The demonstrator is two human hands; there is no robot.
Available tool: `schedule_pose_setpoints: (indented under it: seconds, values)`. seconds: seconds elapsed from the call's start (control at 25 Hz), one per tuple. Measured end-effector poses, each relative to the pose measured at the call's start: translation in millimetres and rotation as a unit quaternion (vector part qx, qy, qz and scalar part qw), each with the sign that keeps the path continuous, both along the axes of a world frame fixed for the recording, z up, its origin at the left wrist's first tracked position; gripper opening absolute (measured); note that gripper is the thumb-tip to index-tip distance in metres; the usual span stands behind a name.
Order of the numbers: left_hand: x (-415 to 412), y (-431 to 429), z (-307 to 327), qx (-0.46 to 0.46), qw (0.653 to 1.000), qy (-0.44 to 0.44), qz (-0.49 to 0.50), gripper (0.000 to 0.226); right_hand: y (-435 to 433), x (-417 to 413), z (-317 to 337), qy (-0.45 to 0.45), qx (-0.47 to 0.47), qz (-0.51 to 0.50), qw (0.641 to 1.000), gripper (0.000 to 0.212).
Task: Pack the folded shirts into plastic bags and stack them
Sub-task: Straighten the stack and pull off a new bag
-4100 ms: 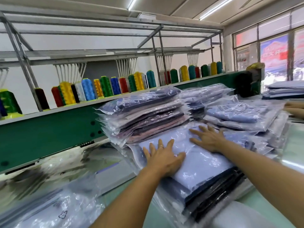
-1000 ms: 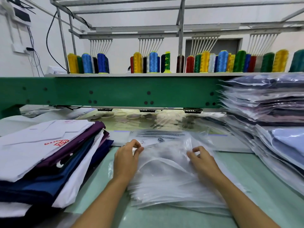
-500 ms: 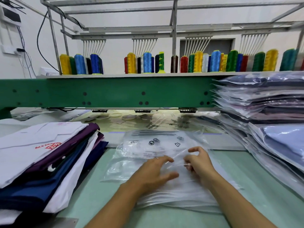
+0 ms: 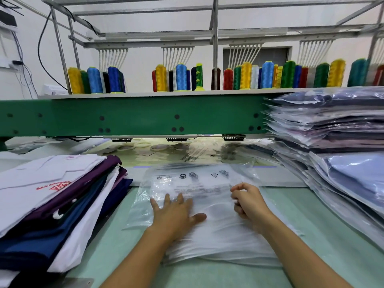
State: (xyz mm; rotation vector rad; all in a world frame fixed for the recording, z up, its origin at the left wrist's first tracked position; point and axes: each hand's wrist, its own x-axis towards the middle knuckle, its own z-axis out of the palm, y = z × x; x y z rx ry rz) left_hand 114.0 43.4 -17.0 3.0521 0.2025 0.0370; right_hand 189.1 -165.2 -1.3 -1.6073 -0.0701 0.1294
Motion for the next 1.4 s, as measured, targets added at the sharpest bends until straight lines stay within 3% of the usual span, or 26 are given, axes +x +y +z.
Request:
schedule_pose_setpoints:
  seconds: [0.08, 0.16, 0.28, 0.36, 0.52, 0.8, 1.04, 1.4]
  values:
    - [-1.0, -5.0, 5.2, 0.028, 0.993, -0.114, -0.028, 0.066, 4.2, -4.5, -1.7, -0.001, 0.005, 0.026, 1.000, 0.013]
    - [-1.6, -20.4, 7.2, -0.015, 0.965, -0.234, -0.121, 0.051, 14.1, -10.1, -4.6, -0.006, 0.014, 0.033, 0.999, 0.015]
    - [-3.7, -45.3, 3.0, -0.037, 0.921, -0.315, -0.226, 0.031, 28.7, -15.8, -6.7, -0.023, 0.015, 0.011, 1.000, 0.018]
    - [-2.6, -49.1, 1.4, -0.026, 0.906, -0.345, -0.244, 0.024, 32.0, -16.4, -6.7, -0.029, 0.016, -0.001, 0.999, 0.020]
    - [-1.0, -44.7, 0.1, -0.003, 0.899, -0.369, -0.236, 0.017, 35.0, -19.6, -9.3, -0.019, 0.028, 0.018, 0.999, 0.022]
    - [-3.4, -25.4, 5.2, -0.096, 0.913, -0.367, -0.150, 0.013, 28.9, -13.6, -6.3, -0.052, 0.022, -0.050, 0.997, 0.009]
    - [-6.6, 9.4, 6.6, -0.037, 0.927, -0.366, -0.074, 0.008, 12.4, -6.6, -9.3, -0.063, -0.004, -0.064, 0.996, 0.005]
    - [-21.9, 42.2, 14.3, -0.070, 0.918, -0.388, 0.052, 0.005, -13.5, 17.2, -16.4, -0.111, -0.006, -0.133, 0.985, 0.007]
